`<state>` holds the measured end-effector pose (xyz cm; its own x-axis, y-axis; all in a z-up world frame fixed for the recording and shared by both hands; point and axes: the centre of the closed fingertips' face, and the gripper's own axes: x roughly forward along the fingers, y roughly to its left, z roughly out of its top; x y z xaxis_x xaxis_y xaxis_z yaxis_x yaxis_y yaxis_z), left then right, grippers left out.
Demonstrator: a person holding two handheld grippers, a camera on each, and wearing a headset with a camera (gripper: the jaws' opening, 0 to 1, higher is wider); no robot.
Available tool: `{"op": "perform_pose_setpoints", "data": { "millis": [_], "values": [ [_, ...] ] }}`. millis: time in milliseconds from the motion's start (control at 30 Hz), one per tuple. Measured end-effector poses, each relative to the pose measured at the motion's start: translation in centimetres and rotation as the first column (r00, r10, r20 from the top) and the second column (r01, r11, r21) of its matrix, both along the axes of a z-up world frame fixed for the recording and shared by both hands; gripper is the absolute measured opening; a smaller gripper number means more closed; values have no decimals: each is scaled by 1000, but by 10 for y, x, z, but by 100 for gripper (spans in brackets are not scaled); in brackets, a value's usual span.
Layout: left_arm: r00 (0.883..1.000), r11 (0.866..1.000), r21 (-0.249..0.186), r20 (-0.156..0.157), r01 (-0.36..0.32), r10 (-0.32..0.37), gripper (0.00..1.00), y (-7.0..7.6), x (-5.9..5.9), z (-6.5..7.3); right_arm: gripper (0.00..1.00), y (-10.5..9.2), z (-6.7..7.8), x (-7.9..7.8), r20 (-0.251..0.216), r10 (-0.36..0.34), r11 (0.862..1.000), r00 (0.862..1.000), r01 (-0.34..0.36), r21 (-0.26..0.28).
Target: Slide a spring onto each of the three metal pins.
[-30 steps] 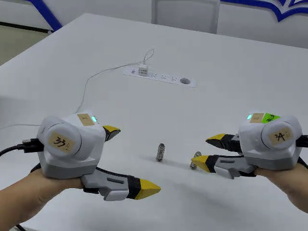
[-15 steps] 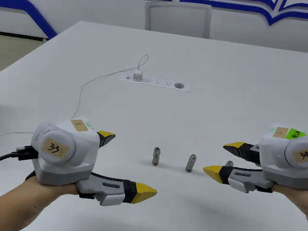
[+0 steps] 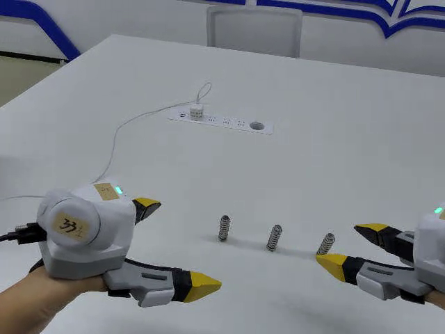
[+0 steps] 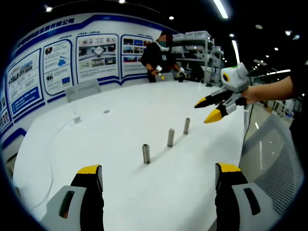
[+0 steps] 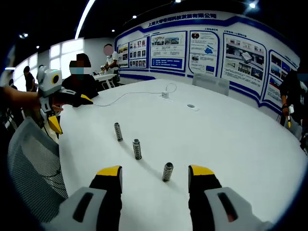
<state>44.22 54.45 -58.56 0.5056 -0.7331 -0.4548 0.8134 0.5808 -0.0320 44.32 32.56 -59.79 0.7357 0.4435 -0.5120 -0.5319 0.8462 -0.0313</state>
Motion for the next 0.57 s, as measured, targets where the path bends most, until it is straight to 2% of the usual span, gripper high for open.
{"op": "perform_pose_setpoints", "data": {
  "millis": [200,433,567],
  "values": [
    [1000,999,-29,5,-18,18,100,1,3,3,61,-11,0,-8,14,-60,997,998,60,44],
    [999,999,-35,-2,-33,33,100,4,4,-3,66,-14,-5,-16,21,-104,993,994,102,67],
    [999,998,-47,-7,-47,47,100,6,5,-5,69,-17,-6,-20,20,-140,985,990,137,107]
  ]
}}
